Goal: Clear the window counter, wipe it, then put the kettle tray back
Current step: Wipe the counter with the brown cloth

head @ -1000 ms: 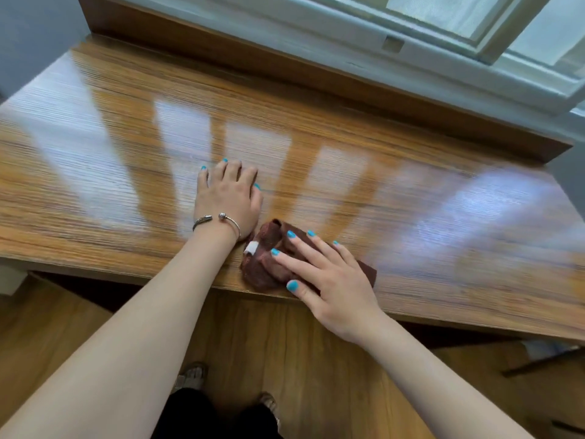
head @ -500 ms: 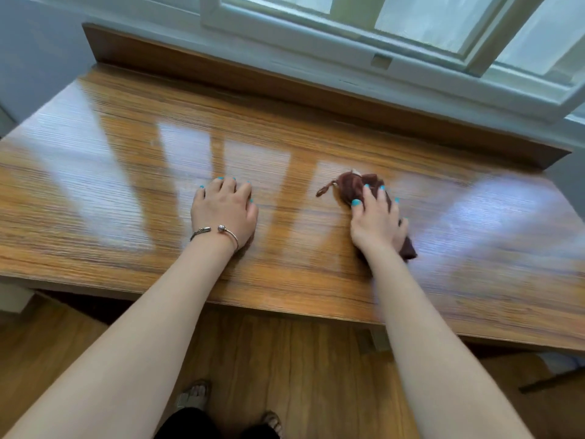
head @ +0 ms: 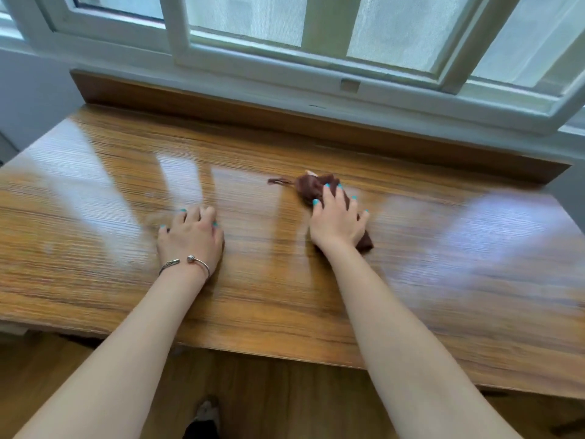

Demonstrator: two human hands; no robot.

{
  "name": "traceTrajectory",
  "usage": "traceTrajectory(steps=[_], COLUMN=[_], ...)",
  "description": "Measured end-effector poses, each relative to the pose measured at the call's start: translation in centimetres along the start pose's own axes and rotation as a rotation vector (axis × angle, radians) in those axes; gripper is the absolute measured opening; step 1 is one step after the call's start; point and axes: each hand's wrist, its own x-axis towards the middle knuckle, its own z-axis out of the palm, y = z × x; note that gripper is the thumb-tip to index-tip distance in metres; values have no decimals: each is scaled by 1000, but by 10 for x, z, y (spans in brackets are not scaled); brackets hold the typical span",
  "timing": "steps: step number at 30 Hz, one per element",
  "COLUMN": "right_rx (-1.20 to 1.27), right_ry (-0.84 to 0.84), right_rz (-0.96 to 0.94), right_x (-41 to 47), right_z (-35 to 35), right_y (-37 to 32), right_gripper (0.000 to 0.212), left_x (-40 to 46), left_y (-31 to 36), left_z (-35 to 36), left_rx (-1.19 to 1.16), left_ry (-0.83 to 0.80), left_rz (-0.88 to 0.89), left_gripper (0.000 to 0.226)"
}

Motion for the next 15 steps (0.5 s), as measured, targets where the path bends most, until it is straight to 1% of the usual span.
traceTrajectory(steps=[3,5,6,8,9,11,13,15], right_rx=[-19,-56,-60,-7,28,50,38,23], right_ry=[27,60,63,38,18,-27,-63,-54], right_rz=[213,260,262,266,247,114,-39,-111], right_x=[27,33,35,36,35,31,26,27], right_z=[-18,-22,-22,-20,-18,-13,-8,-7], right_y=[60,75,74,60,49,22,1,-1], right_gripper=[51,52,53,52,52,51,49,48], left_x=[2,11,18,35,44,63,80,91], left_y=[18,41,56,92,111,142,159,169], left_z=[-6,-12,-13,-11,-8,-2,6,15], left_rx=[72,33,-12,-98,-139,-173,-178,-187], left_ry=[-65,-63,-60,-73,-84,-89,-99,-86], left_rz=[-87,-122,-100,32,102,173,166,113], left_gripper=[26,29,33,40,42,44,42,38])
